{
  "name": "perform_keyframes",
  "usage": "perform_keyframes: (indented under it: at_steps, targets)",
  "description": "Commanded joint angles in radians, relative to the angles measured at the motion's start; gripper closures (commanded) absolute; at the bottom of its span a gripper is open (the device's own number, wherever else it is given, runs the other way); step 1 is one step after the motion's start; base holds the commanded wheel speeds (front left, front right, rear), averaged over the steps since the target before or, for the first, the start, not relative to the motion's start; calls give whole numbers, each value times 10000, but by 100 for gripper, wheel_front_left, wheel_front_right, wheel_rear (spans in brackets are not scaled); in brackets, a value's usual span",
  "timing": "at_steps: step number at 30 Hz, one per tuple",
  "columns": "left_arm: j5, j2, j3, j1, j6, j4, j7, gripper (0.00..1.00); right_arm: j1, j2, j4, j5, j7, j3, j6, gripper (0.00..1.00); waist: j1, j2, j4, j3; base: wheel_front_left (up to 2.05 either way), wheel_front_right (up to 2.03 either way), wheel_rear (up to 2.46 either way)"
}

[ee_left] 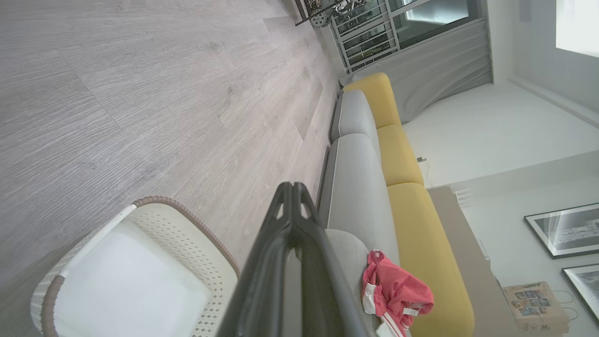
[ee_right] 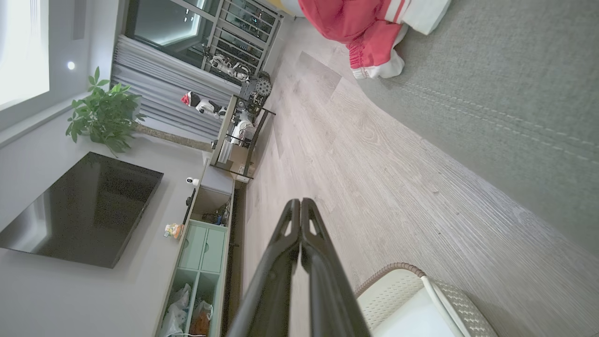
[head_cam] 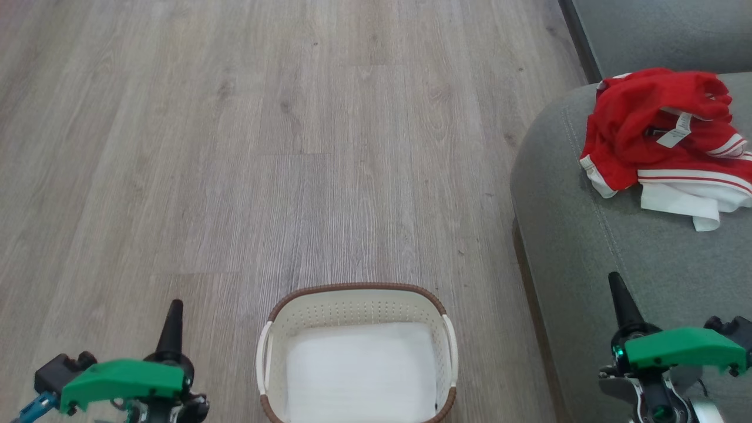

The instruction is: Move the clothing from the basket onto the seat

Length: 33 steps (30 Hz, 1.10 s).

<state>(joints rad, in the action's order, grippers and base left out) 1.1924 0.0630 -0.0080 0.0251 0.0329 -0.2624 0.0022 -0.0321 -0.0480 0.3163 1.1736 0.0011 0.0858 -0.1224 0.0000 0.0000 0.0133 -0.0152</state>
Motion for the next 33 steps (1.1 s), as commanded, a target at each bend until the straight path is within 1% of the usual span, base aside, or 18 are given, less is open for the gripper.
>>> perform_keyframes:
  at_steps: [1, 33]
  targets:
    - [282, 50, 382, -576, 127, 284, 86, 100, -502, -24, -409, 310, 87, -99, -59, 100, 0, 0, -5, 7, 0, 0, 0]
    - [3750, -108, 1140, -1255, 889, 180, 1011, 100, -732, -22, -683, 3929, 1014, 241, -80, 100, 0, 0, -119, 165, 0, 0, 0]
